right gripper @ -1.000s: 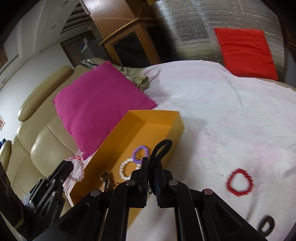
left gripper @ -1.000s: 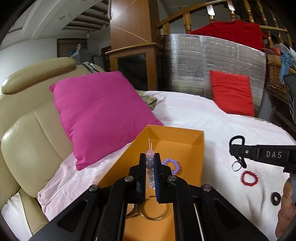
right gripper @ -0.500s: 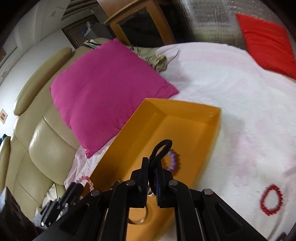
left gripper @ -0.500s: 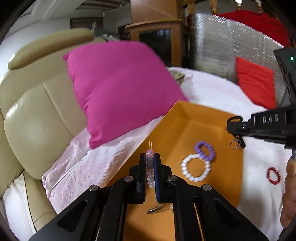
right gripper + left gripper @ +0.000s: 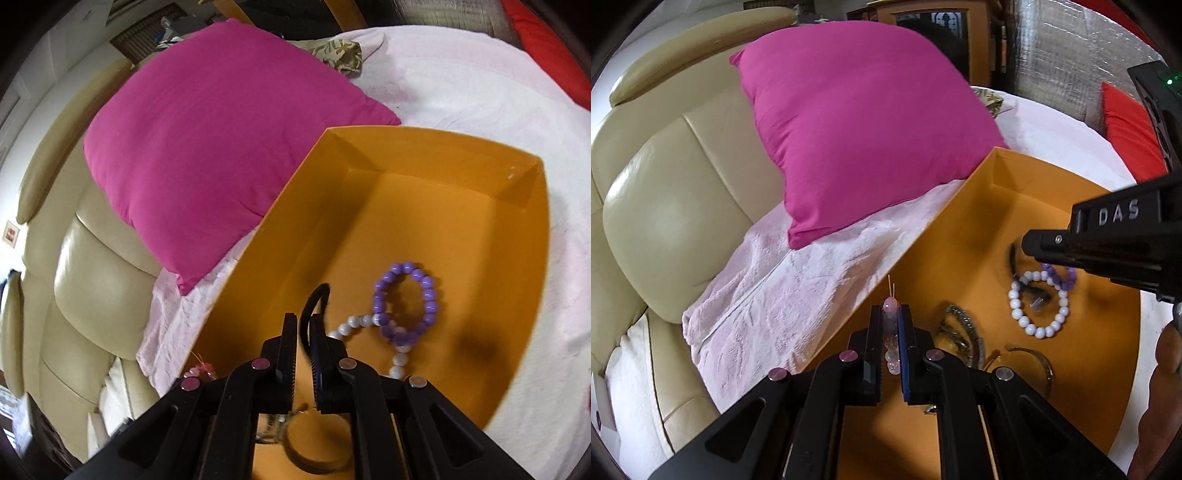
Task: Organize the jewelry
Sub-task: 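Open both tools to drop the pink bracelet and black cord into the box, then move both tools back over the red bracelet and black ring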
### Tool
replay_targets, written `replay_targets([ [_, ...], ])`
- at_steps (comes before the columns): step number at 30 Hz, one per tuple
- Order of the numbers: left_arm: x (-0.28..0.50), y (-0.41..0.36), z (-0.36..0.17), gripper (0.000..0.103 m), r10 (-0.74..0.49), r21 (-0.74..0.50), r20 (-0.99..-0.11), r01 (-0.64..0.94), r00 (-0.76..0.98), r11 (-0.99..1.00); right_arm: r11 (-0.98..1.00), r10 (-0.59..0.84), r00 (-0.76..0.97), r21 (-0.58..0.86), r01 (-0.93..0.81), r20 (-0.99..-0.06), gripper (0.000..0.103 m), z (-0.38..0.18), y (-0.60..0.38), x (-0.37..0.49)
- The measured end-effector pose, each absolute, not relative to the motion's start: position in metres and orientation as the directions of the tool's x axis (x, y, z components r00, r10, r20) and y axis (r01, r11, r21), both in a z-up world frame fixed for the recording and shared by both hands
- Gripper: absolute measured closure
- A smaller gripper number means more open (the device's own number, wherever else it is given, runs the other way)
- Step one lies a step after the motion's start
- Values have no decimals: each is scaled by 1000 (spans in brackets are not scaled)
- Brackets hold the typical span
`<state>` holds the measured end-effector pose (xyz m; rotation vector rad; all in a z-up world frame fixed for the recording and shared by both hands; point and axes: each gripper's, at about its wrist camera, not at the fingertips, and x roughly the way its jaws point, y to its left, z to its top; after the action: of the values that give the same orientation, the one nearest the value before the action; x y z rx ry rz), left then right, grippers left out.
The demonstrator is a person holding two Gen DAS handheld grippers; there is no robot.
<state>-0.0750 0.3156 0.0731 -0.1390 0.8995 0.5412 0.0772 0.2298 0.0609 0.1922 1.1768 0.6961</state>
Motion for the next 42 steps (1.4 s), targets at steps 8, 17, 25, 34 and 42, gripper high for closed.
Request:
replay_targets([
  [8, -77, 308, 86, 75, 431, 136, -738, -510, 520, 849, 793, 591, 293, 475, -382, -751, 94, 81, 204, 72],
  [17, -81, 279, 107, 56, 479, 179, -649, -494, 590, 851, 825, 559, 396, 444, -349, -729, 94, 115, 122, 58],
  [25, -79, 230, 126, 36, 459, 187, -561, -435, 689, 881, 882, 471, 476, 396, -255, -743, 49, 132, 26, 37],
  [34, -76, 152, 131, 27, 363, 229, -515, -284, 776, 931, 948, 288, 566, 313, -55, -772, 46, 138, -101, -9],
  [42, -70, 84, 111, 27, 260, 311, -558, -91, 788, 946, 956, 167, 542, 270, 117, -824, 46, 109, -183, -38],
])
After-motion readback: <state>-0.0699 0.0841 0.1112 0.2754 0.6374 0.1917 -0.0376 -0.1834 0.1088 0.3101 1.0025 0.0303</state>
